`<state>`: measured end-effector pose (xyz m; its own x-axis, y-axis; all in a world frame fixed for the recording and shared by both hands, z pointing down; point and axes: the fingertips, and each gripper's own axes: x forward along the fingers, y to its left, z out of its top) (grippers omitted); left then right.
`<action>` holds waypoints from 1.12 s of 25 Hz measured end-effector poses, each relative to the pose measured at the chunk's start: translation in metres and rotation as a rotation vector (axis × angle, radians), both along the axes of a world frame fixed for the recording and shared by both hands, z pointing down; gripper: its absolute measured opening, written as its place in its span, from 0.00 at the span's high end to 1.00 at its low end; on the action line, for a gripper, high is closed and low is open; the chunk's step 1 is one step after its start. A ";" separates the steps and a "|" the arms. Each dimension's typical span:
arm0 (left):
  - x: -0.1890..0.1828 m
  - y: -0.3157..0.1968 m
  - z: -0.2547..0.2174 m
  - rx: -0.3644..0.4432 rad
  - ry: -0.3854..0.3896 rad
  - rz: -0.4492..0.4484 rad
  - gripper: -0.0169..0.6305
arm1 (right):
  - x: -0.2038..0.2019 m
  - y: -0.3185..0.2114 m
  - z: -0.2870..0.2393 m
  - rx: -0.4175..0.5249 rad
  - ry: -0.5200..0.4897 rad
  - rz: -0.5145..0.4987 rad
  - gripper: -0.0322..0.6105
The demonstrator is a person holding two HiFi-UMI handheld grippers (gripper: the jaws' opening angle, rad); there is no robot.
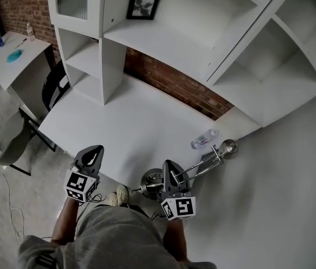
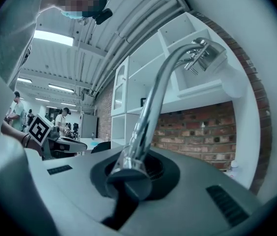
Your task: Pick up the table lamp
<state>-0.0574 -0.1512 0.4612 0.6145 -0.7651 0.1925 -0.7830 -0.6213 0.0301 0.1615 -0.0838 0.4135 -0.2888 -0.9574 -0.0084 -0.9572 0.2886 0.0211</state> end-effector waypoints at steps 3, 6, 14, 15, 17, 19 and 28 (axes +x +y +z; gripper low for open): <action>0.009 0.004 -0.003 0.005 0.004 0.027 0.97 | 0.010 0.013 0.001 0.002 0.000 0.042 0.92; 0.016 0.008 -0.006 0.007 0.009 0.049 0.97 | 0.017 0.022 0.005 -0.003 0.000 0.071 0.92; 0.020 0.012 -0.004 0.010 0.002 0.066 0.97 | 0.022 0.031 0.010 -0.011 -0.006 0.092 0.92; 0.020 0.012 -0.005 0.013 -0.001 0.066 0.97 | 0.021 0.031 0.009 -0.010 -0.004 0.093 0.92; 0.020 0.012 -0.006 0.018 -0.005 0.065 0.97 | 0.021 0.031 0.008 -0.008 -0.005 0.095 0.92; 0.020 0.012 -0.005 0.020 -0.004 0.065 0.97 | 0.022 0.031 0.010 -0.009 -0.012 0.095 0.92; 0.020 0.012 -0.002 0.015 -0.007 0.060 0.97 | 0.019 0.027 0.012 -0.016 -0.007 0.080 0.92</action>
<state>-0.0375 -0.1396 0.4593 0.6582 -0.7297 0.1851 -0.7444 -0.6676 0.0151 0.1806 -0.0566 0.4257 -0.2117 -0.9773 0.0055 -0.9773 0.2117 0.0099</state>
